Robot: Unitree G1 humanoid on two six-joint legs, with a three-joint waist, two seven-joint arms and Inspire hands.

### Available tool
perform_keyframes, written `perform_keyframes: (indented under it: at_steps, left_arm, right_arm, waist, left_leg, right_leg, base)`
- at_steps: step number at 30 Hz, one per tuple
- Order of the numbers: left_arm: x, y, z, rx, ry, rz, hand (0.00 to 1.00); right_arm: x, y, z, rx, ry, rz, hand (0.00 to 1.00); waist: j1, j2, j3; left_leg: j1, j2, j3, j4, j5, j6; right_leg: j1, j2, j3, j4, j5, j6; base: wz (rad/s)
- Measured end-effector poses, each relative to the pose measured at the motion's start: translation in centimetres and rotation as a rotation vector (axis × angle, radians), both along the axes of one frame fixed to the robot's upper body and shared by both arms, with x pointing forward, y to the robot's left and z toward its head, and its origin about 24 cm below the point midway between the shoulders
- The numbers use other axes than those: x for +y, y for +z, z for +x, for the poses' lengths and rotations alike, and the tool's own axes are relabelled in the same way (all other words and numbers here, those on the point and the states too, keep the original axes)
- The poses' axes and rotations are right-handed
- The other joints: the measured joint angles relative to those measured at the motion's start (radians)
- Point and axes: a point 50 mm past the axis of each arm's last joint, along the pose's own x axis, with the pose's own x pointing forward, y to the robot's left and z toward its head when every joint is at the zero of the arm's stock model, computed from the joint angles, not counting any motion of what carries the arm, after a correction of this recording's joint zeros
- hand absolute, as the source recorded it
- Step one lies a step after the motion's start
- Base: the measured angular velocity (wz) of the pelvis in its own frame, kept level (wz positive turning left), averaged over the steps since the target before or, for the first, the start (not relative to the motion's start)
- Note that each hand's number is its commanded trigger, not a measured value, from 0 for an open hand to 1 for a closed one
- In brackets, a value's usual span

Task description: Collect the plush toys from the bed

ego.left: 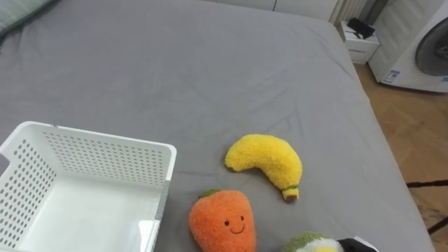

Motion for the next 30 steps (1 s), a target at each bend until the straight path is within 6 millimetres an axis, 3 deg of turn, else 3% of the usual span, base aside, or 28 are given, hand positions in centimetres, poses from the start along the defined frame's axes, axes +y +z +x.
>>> perform_keyframes:
  at_steps: [10, 15, 22, 30]
  left_arm:
    - [0.1, 0.1, 0.3, -0.011, 0.003, 0.032, 0.00]
    - [0.1, 0.1, 0.6, -0.025, -0.001, 0.042, 0.00]
    - [0.1, 0.1, 0.9, -0.035, -0.004, 0.040, 0.00]
    - [-0.1, 0.0, 0.4, -0.032, 0.010, 0.037, 0.00]
  right_arm:
    - [0.1, 0.7, 0.9, -0.040, 0.005, -0.007, 1.00]
    - [0.4, 2.6, 3.0, -0.173, 0.006, -0.013, 1.00]
    - [0.8, 4.1, 4.5, -0.297, -0.077, 0.081, 1.00]
    - [0.7, 8.4, 7.0, -0.539, -0.131, 0.167, 1.00]
  waist:
    - [-0.004, 0.006, -0.0003]
    - [-0.002, 0.012, 0.0007]
    - [-0.002, 0.017, 0.0035]
    - [-0.007, 0.018, 0.0008]
  left_leg:
    - [0.002, 0.000, 0.001, 0.005, 0.000, 0.000]
    - [0.005, 0.001, 0.008, 0.004, 0.000, 0.001]
    - [0.008, 0.001, 0.012, -0.004, 0.000, 0.001]
    - [0.003, 0.001, 0.011, -0.008, 0.000, 0.000]
  right_leg:
    - [0.002, -0.001, 0.002, 0.004, 0.000, 0.000]
    - [0.002, 0.002, 0.017, 0.005, 0.001, 0.000]
    - [0.001, 0.003, 0.020, 0.003, 0.001, 0.000]
    - [0.001, 0.002, 0.014, 0.003, 0.001, 0.000]
  base:
    - [-0.01]
    - [-0.03]
    - [0.00]
    - [0.00]
